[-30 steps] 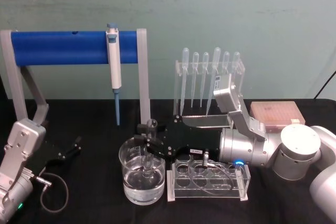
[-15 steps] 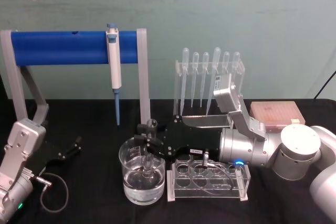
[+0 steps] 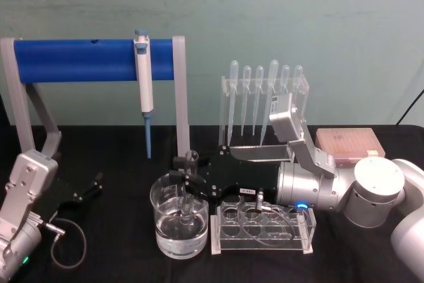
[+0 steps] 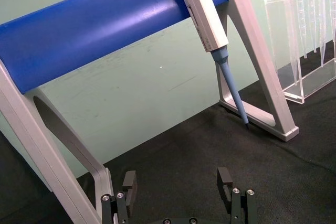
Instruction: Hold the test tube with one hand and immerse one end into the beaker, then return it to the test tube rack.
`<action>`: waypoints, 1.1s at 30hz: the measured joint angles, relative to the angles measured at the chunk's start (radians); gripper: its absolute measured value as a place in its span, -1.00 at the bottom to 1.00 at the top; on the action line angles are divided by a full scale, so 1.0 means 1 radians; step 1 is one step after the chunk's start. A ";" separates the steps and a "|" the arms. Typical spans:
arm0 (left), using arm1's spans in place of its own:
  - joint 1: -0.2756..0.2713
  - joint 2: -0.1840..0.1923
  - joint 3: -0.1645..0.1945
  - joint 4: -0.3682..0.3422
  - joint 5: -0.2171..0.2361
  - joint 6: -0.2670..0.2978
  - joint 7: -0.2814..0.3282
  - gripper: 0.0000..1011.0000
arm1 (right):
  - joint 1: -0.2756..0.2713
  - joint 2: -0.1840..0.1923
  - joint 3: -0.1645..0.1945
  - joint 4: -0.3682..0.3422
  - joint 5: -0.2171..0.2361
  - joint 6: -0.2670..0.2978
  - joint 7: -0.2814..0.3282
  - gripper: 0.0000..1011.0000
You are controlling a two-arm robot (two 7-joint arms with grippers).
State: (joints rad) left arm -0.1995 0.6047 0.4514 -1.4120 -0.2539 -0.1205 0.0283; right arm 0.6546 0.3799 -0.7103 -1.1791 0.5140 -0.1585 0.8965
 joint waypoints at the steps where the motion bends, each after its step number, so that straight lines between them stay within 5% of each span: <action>1: 0.000 0.000 0.000 0.000 0.000 0.000 0.000 0.98 | 0.000 0.000 0.000 0.000 0.000 0.000 0.000 -0.56; 33: 0.000 0.000 0.000 0.000 0.000 0.000 0.000 0.98 | 0.000 0.013 0.014 -0.043 0.035 0.038 0.024 -0.56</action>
State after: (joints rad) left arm -0.1995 0.6047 0.4514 -1.4120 -0.2539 -0.1205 0.0283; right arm 0.6541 0.3930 -0.6959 -1.2226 0.5493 -0.1205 0.9206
